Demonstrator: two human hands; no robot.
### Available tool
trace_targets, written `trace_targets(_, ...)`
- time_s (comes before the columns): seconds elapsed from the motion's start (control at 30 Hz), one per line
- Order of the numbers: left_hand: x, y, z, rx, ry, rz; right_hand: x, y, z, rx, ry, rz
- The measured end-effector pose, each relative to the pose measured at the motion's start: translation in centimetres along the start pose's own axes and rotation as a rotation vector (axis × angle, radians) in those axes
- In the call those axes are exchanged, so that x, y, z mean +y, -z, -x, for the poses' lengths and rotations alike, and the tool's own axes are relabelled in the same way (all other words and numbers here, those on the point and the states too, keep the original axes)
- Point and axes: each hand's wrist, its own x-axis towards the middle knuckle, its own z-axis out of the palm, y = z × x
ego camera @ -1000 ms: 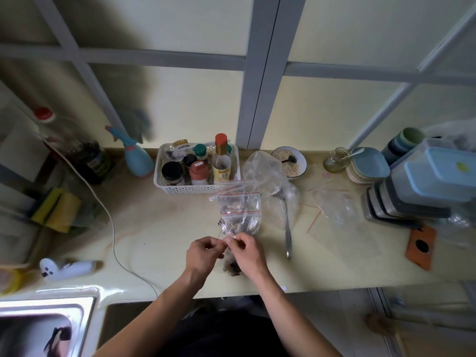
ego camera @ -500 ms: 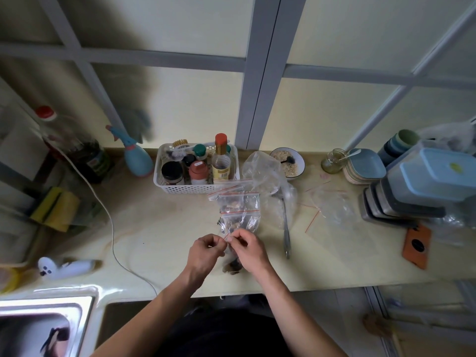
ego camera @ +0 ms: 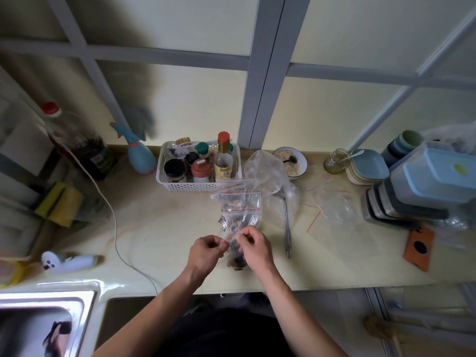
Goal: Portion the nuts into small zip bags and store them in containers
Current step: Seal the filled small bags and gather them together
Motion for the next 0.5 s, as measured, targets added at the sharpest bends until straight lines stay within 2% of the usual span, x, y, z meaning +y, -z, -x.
trace_targets(0.27, -0.28, 0.51, 0.58, -0.007, -0.039, 0.01, 0.39, -0.15, -0.65, -0.191, 0.001, -0.042)
trace_targets(0.5, -0.27, 0.55, 0.54, -0.043, -0.049, -0.002, 0.09, 0.08, -0.17, -0.221, 0.021, -0.06)
